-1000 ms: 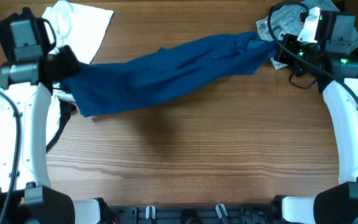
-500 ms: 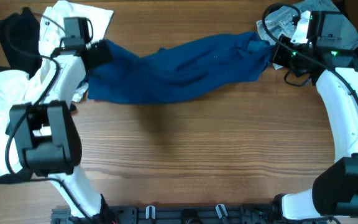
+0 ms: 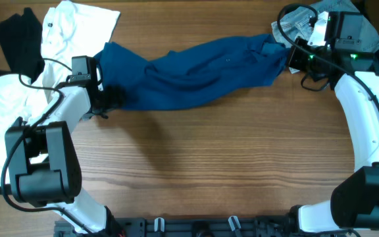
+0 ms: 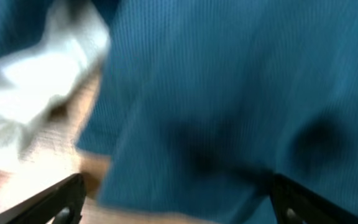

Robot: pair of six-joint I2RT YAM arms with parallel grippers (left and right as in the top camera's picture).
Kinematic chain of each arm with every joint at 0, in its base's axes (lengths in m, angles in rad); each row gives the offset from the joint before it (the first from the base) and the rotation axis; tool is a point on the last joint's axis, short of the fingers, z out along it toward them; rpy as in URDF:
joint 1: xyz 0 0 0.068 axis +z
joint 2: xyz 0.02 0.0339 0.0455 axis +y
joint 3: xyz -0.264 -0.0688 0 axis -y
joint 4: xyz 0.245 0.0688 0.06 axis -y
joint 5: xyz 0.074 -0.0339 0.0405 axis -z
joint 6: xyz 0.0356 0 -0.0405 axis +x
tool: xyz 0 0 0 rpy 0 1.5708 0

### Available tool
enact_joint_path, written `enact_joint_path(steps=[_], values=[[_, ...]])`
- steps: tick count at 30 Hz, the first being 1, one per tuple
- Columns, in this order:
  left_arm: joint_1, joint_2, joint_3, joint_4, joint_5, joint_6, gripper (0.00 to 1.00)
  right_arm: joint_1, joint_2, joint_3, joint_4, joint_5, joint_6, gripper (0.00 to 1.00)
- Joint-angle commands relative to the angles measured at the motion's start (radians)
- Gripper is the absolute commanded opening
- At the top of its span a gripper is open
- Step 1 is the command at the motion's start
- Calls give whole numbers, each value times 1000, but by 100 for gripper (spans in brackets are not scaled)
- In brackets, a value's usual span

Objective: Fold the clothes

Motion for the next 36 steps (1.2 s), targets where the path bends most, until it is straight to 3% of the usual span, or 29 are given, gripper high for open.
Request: enact_joint_path(steps=[1, 2, 5, 6, 7, 9, 12, 14, 17, 19, 24, 28, 31, 34, 36], values=[[4, 2, -16, 93, -41, 42, 88, -3, 9, 1, 1, -13, -15, 4], [4, 2, -16, 103, -41, 42, 84, -3, 9, 1, 1, -13, -15, 4], [3, 3, -19, 119, -66, 41, 56, -3, 9, 1, 1, -13, -15, 4], [3, 4, -19, 105, -66, 41, 40, -3, 9, 1, 1, -13, -15, 4], [3, 4, -20, 66, -66, 38, 4, -3, 9, 1, 2, -13, -14, 4], [3, -7, -16, -4, -35, 30, 4, -3, 9, 1, 1, -13, 0, 4], [30, -166, 83, -190, 57, -46, 4, -3, 9, 2, -3, -26, 0, 4], [63, -379, 166, -262, 125, -46, 4, -3, 8, 2, -8, -38, 0, 4], [88, -659, 198, -267, 76, -47, 4, -6, -67, 13, -50, -21, 10, 4], [98, -832, 199, -266, -4, -76, 4, -38, -199, 50, -107, 3, 12, 4], [97, -1140, 269, -252, -2, -76, 4, -212, -613, 100, -224, -2, 26, 4], [97, -1217, 415, -252, 20, -75, 4, -287, -868, 257, -273, 60, 23, 4], [97, -1216, 474, -257, 28, -63, 4, -287, -877, 418, -320, 110, -3, 4], [97, -1194, 475, -248, -183, -63, 4, -287, -854, 446, -225, 123, -11, 4], [97, -1120, 475, -248, -280, -53, 4, -287, -747, 446, -186, 32, -46, 4]])
